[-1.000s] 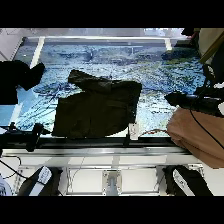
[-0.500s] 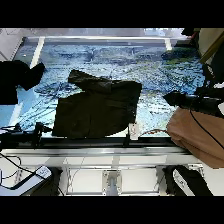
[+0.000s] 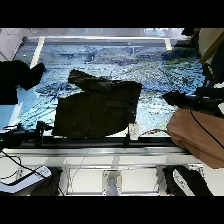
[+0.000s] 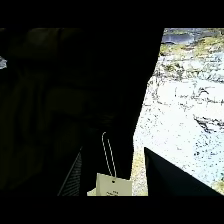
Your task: Fold the clothes and pants, and hang the long-sleeved shirts on hangers.
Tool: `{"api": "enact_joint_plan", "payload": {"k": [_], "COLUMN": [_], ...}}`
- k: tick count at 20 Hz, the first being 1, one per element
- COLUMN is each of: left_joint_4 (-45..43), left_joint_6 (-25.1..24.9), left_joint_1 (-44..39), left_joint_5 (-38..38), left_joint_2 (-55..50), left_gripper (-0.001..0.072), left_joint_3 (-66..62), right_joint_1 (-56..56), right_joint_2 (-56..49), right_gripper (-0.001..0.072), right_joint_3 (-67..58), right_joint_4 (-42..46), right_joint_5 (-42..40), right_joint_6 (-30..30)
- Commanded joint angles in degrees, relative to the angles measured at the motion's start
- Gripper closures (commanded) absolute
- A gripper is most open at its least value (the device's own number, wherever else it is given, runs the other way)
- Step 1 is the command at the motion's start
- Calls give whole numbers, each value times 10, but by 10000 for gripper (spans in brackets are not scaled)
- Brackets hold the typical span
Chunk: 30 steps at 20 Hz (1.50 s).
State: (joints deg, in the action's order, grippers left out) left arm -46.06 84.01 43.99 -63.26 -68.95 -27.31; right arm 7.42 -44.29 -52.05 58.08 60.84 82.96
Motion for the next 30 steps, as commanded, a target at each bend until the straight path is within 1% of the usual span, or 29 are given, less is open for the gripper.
{"api": "enact_joint_plan", "payload": {"k": [1,2,5,8,10,11,12,13,14,15,16,17,18,19,20,21,24,28,30], "left_joint_4": [62,63,63,63,63,63,63,63,63,63,63,63,63,63,63,63,63,63,63], "left_joint_6": [-34,-40,-40,-40,-49,-55,-55,-55,-55,-54,-54,-54,-55,-55,-55,-55,-55,-55,-55], "left_joint_1": [-18,-26,-39,-39,-39,-39,-39,-39,-39,-39,-39,-39,-39,-39,-39,-39,-39,-39,-39], "left_joint_5": [16,23,29,28,27,26,26,26,26,26,26,26,24,21,19,15,9,9,9], "left_joint_2": [-4,-4,-4,-4,-4,-4,-4,-4,-4,-4,-4,-4,-4,-4,-4,-4,-4,-4,-4], "left_gripper": [510,691,694,693,694,693,693,693,694,693,693,694,694,693,693,693,693,693,694], "left_joint_3": [0,0,0,0,0,0,0,0,0,0,0,0,0,0,0,0,0,0,0], "right_joint_1": [0,0,0,1,1,1,1,1,1,1,1,1,1,1,1,1,0,0,-2], "right_joint_2": [0,0,0,1,1,0,-1,-5,-19,-44,-77,-121,-164,-210,-247,-279,-324,-325,-325], "right_gripper": [295,295,295,295,298,353,472,544,570,575,574,568,424,218,93,75,76,88,89], "right_joint_3": [0,0,0,6,56,96,141,179,208,221,221,215,206,193,179,163,124,100,99], "right_joint_4": [-5,-5,5,74,93,91,78,54,18,-15,-50,-97,-144,-190,-222,-238,-242,-241,-230], "right_joint_5": [3,10,53,102,110,93,57,11,-26,-41,-30,0,34,64,71,63,11,-66,-58], "right_joint_6": [1,1,-1,-1,-1,0,1,4,2,-5,-35,-90,-137,-180,-210,-214,-207,-208,-208]}}
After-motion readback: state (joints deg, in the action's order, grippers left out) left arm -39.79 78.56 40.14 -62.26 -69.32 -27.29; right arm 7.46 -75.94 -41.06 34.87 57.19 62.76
